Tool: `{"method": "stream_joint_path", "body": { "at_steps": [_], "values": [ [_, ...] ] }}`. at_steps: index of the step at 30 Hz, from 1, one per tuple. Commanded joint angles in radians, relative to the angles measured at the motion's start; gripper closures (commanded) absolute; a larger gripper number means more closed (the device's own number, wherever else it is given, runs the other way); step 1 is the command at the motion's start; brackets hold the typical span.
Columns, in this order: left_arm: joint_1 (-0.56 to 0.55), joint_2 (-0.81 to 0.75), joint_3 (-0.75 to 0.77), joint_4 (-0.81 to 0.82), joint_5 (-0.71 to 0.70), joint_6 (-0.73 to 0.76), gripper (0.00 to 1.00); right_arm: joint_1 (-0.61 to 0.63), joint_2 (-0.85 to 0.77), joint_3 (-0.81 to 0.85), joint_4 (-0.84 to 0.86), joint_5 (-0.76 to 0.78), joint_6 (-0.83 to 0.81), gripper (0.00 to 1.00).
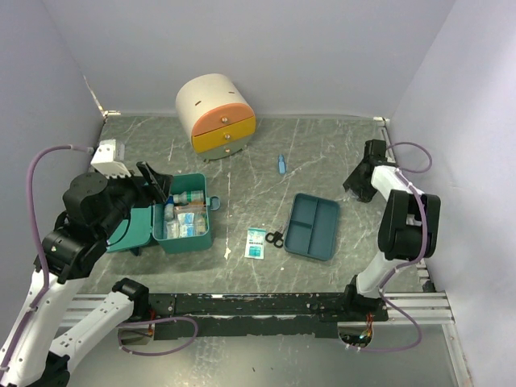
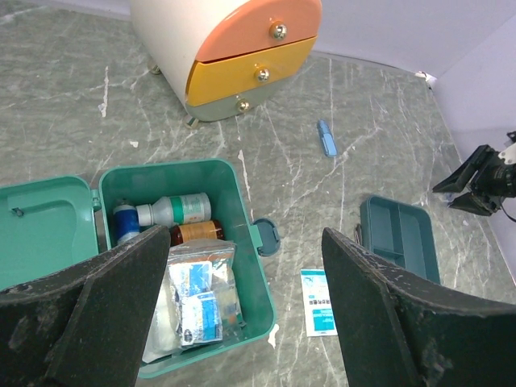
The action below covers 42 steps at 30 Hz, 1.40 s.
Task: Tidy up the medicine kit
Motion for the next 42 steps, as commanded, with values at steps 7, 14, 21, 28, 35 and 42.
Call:
{"method": "stream_joint_path", "body": {
  "at_steps": [7, 14, 21, 28, 35, 42],
  "values": [
    [0.006, 0.028, -0.007, 0.059, 0.034, -0.018, 0.13, 0.276, -0.238, -0.04, -0.076, 0.054, -0.037, 0.5],
    [0.006, 0.061, 0.009, 0.06, 0.059, 0.017, 0.14, 0.414, -0.323, -0.062, -0.121, 0.066, -0.076, 0.5],
    [0.006, 0.077, 0.032, 0.063, 0.051, 0.02, 0.14, 0.496, -0.311, -0.101, -0.113, 0.077, -0.135, 0.5],
    [0.006, 0.038, 0.014, 0.032, -0.03, -0.002, 0.15, 0.549, -0.221, -0.072, -0.111, 0.097, -0.19, 0.5],
    [0.006, 0.045, 0.039, -0.004, -0.047, 0.018, 0.15, 0.56, -0.135, -0.007, -0.162, 0.097, -0.254, 0.49],
    [0.006, 0.057, 0.037, 0.006, -0.034, 0.034, 0.15, 0.568, -0.096, 0.024, -0.176, 0.048, -0.286, 0.37]
  ]
}}
